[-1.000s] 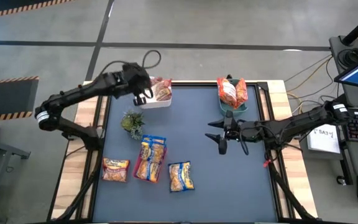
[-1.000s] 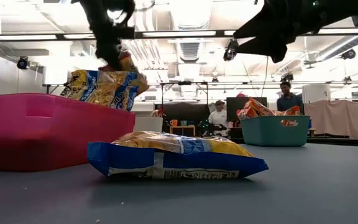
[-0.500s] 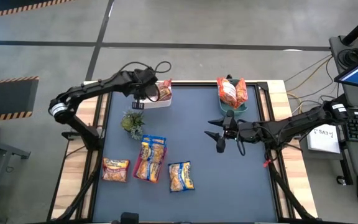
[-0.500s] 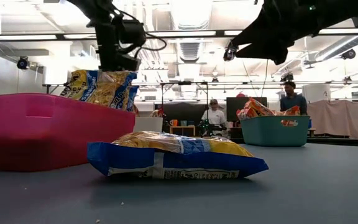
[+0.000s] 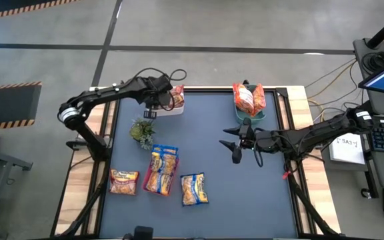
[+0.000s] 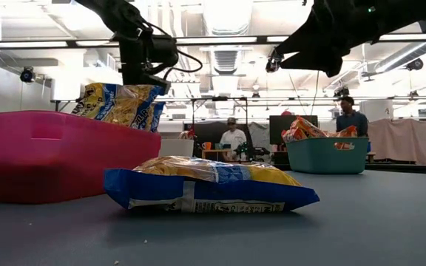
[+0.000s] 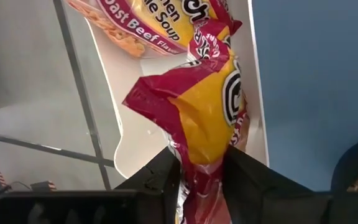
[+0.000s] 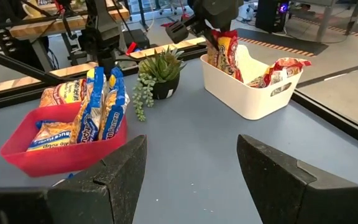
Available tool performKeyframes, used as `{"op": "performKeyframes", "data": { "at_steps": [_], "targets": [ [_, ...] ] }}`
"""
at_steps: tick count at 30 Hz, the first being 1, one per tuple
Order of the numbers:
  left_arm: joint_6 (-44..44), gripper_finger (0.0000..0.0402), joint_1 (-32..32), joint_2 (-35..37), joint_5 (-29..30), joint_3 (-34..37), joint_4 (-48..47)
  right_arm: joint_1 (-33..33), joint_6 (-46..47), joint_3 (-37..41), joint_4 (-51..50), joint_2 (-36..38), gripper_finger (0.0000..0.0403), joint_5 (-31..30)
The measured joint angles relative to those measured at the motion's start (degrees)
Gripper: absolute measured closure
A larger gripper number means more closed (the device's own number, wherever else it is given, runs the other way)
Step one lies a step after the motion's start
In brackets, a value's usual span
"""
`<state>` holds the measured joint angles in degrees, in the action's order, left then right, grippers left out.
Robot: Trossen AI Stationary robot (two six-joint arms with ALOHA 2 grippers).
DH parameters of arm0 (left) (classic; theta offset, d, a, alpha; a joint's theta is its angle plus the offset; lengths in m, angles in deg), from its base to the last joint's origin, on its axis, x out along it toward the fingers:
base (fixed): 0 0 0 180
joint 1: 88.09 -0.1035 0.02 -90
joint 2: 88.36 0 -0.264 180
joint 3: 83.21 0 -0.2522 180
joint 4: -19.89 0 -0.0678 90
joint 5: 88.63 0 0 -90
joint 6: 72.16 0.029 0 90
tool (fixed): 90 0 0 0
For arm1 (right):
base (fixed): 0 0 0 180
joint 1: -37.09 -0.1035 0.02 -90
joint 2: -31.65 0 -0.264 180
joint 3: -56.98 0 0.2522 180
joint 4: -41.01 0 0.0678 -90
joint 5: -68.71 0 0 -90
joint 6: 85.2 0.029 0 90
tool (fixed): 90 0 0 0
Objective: Sort Maruchan noodles
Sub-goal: Put the right red noodle pack into the white bin
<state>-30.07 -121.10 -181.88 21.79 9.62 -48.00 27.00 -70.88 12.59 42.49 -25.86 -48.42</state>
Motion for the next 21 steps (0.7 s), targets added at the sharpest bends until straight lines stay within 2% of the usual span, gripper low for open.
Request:
{"op": "performKeyframes", "data": {
  "at_steps": [11,21],
  "targets": [
    [-1.94,0.0250,0.06,-0.18,-0.02,-0.20,0.79,0.00,0.95,0.00,0.00,0.02,0.0165,0.00],
    [-3.72,0.0184,0.85,-0.18,-1.95,-5.13,-0.65,-0.02,2.27,0.00,0.00,0.02,0.0165,0.00]
  ]
}}
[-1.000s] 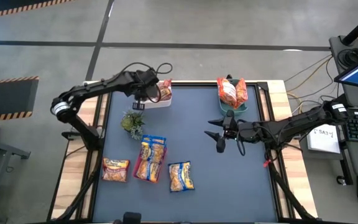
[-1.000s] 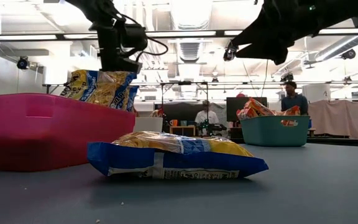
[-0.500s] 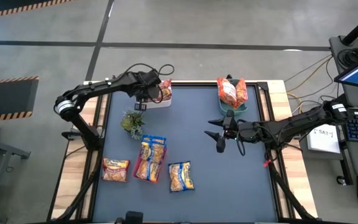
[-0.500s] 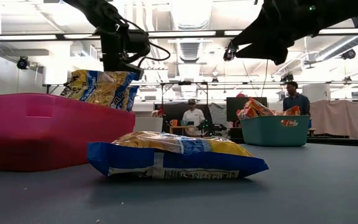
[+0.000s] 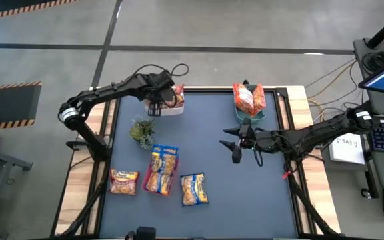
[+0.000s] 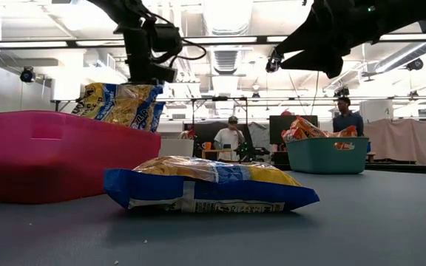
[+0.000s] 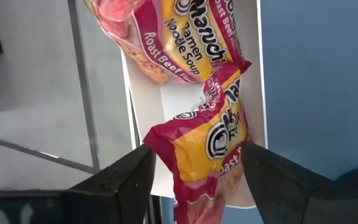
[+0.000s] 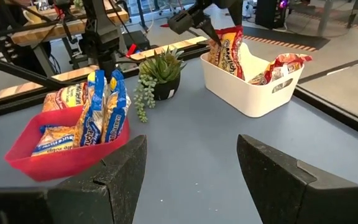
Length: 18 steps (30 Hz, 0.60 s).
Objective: Sort Maruchan noodles
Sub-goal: Put the right red noodle pack into the white bin, then put the blue noodle pack into the red bin
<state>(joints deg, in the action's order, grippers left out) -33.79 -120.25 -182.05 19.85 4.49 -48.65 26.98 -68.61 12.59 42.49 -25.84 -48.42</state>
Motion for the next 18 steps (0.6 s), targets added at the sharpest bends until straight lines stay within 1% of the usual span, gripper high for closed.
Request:
{"op": "performKeyframes", "data": {
  "at_steps": [3,6,12,18],
  "targets": [
    [-0.34,0.0174,0.37,0.00,-0.37,-1.36,-1.48,0.02,0.18,0.00,0.00,0.00,0.0165,0.00],
    [-1.26,0.0171,0.60,0.04,-3.96,-3.14,-4.43,0.02,1.17,0.00,0.02,0.00,0.0165,0.00],
    [-4.61,0.0176,1.53,1.30,-18.53,-7.32,-5.41,0.00,5.28,0.00,0.00,0.04,0.0165,0.08],
    [-5.95,0.0192,4.38,3.66,-26.23,-8.12,-2.46,0.00,9.86,-0.02,0.00,0.07,0.0165,0.31]
  ]
}}
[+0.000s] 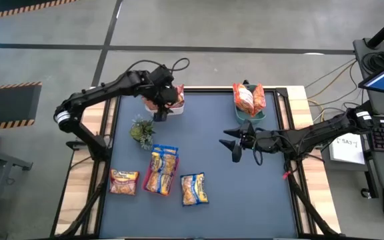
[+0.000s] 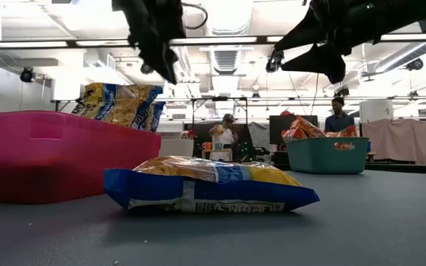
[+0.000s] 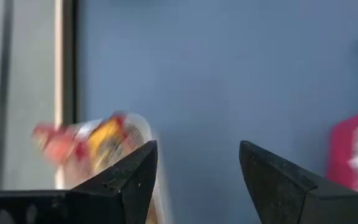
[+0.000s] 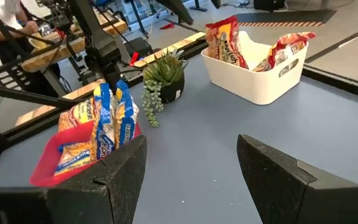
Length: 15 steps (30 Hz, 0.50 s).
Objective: Sort Maruchan noodles
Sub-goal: Put the blue noodle pack into the red bin
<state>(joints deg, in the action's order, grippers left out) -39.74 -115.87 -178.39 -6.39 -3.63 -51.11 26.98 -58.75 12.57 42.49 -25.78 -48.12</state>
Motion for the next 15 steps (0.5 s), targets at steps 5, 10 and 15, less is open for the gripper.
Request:
{"op": "performKeyframes", "data": {
  "at_steps": [5,10,15],
  "targets": [
    [-0.52,0.0197,2.89,0.58,-9.85,0.00,2.59,0.00,4.60,0.00,-0.01,0.00,0.0165,0.99],
    [-0.36,0.0197,6.09,0.57,-12.85,0.02,6.40,-0.13,8.56,0.00,0.04,0.00,0.0169,2.69],
    [-0.17,0.0197,8.78,0.54,-12.87,0.04,11.12,-0.39,9.81,-0.03,3.69,-2.24,0.0181,3.10]
  ]
}}
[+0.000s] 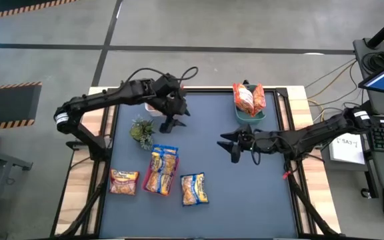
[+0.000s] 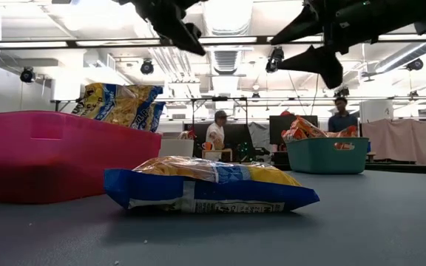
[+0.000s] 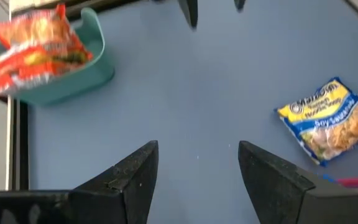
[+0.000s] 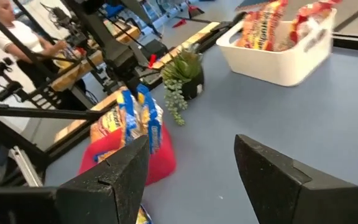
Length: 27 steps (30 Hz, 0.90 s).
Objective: Sort Maruchan noodles
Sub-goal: Put the blue noodle pack into the red bin
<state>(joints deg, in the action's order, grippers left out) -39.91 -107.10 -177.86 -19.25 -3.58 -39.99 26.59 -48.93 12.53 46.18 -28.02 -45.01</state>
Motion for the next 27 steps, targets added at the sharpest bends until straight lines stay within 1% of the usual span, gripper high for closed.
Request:
{"op": "performKeyframes", "data": {
  "at_steps": [4,8,12,18,23,27],
  "targets": [
    [-0.02,0.0197,1.47,0.02,0.00,0.00,2.59,-0.01,-1.91,-0.11,7.31,-4.46,0.0189,0.17],
    [0.00,0.0197,2.10,0.02,0.00,0.02,4.39,0.00,-3.34,-2.87,7.74,-8.92,0.0196,0.17],
    [-0.02,0.0197,2.07,0.02,0.03,0.02,5.73,-0.02,-4.55,-6.77,6.16,-12.97,0.0201,0.78],
    [-0.33,0.0197,2.04,0.02,0.02,0.02,6.46,-0.13,-6.54,-14.62,-1.42,-18.81,0.0208,2.95],
    [-3.88,0.0197,2.15,0.02,-0.23,0.02,6.34,-0.26,-7.17,-21.26,-10.77,-23.34,0.0209,3.86],
    [-6.83,0.0198,2.52,0.02,-5.75,0.18,6.10,-0.61,-8.14,-25.94,-16.91,-26.52,0.0209,4.80]
  ]
}}
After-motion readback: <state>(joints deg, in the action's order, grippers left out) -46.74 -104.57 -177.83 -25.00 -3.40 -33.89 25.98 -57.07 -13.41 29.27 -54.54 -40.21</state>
